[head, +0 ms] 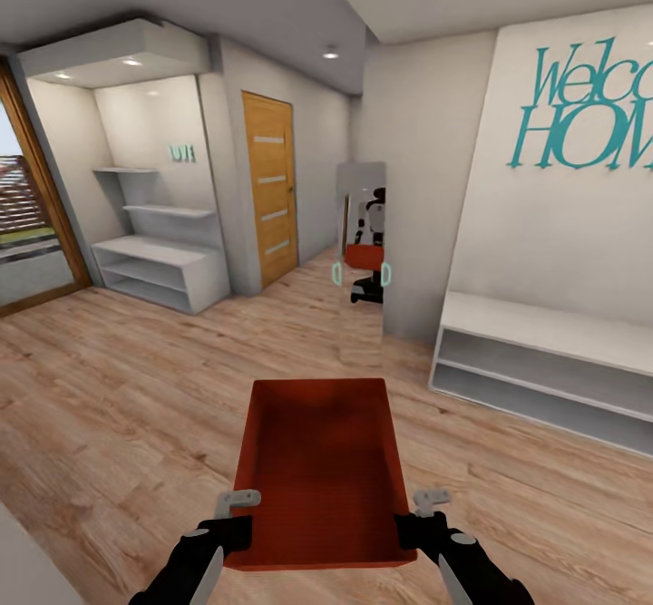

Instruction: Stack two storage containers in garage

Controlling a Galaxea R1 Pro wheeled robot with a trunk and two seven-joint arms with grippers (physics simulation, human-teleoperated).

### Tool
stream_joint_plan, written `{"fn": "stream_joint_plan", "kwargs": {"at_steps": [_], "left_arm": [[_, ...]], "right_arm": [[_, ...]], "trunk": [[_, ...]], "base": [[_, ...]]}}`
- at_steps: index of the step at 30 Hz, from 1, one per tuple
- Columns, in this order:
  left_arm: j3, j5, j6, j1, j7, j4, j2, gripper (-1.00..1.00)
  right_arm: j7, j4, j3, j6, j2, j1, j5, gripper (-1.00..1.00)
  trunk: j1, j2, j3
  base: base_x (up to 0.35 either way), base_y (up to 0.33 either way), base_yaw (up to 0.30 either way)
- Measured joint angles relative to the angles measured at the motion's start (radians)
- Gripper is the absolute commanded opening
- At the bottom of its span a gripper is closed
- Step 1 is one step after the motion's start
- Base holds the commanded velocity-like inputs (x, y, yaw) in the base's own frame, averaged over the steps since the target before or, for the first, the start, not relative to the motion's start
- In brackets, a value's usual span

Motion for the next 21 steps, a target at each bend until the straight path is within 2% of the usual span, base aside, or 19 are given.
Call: {"fn": "stream_joint_plan", "kwargs": {"at_steps": [11,21], "left_arm": [[0.000,0.000,0.000,0.000,0.000,0.000,0.000,-1.00],[-0.001,0.001,0.000,0.000,-0.001,0.000,0.001,-1.00]], "right_arm": [[-0.001,0.000,0.001,0.000,0.000,0.000,-0.001,-1.00],[0.000,0.000,0.001,0.000,0.000,0.000,-0.002,-1.00]], "trunk": [[0.000,0.000,0.000],[0.000,0.000,0.000]], "base": [[0.329,0.000,0.005],[0.329,0.000,0.213]]}}
